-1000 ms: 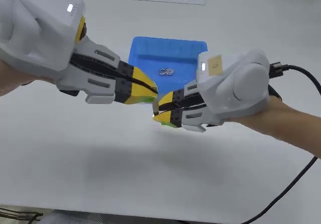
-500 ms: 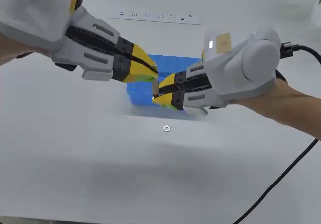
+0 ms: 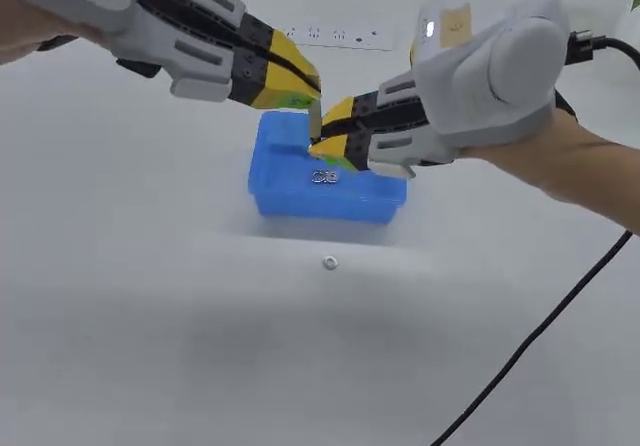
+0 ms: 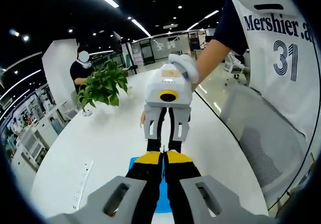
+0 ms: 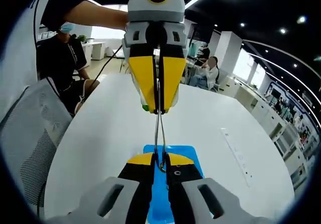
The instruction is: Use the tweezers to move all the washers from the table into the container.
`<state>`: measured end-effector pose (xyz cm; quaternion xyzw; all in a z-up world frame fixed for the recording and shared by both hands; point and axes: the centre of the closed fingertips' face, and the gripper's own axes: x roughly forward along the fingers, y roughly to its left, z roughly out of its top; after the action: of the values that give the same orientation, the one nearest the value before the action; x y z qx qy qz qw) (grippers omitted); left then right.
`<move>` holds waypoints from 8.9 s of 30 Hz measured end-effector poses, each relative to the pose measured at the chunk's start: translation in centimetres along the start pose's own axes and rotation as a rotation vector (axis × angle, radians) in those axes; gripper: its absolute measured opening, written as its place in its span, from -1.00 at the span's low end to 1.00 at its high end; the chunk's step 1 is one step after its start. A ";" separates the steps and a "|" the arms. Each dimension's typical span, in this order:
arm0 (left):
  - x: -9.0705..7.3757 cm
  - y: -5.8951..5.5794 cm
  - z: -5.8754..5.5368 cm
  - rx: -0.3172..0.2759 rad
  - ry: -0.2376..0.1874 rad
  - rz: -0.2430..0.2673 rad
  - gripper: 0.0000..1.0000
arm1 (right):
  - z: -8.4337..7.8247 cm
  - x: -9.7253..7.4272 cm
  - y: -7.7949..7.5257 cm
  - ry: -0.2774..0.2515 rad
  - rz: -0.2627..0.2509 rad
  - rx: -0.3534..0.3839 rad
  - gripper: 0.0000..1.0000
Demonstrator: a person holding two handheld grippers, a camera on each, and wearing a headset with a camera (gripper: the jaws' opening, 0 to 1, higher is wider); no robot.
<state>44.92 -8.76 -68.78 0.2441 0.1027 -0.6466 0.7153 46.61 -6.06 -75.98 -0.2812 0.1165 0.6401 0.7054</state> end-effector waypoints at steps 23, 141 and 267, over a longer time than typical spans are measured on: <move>5.0 2.4 -7.8 -0.117 0.053 -0.021 -0.90 | -7.8 4.8 -1.0 0.123 0.057 0.092 -0.79; 2.9 -7.5 -2.1 -0.168 -0.010 -0.024 -0.89 | -3.8 -0.4 8.1 0.050 0.059 0.134 -0.79; 6.3 -9.8 -16.7 -0.297 0.348 0.071 -0.72 | -12.7 -0.4 10.4 0.417 0.081 0.039 -0.60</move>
<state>39.08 -6.63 -88.13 0.2476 0.3101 -0.5470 0.7372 38.95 -13.11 -88.70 -0.3890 0.2835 0.5934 0.6451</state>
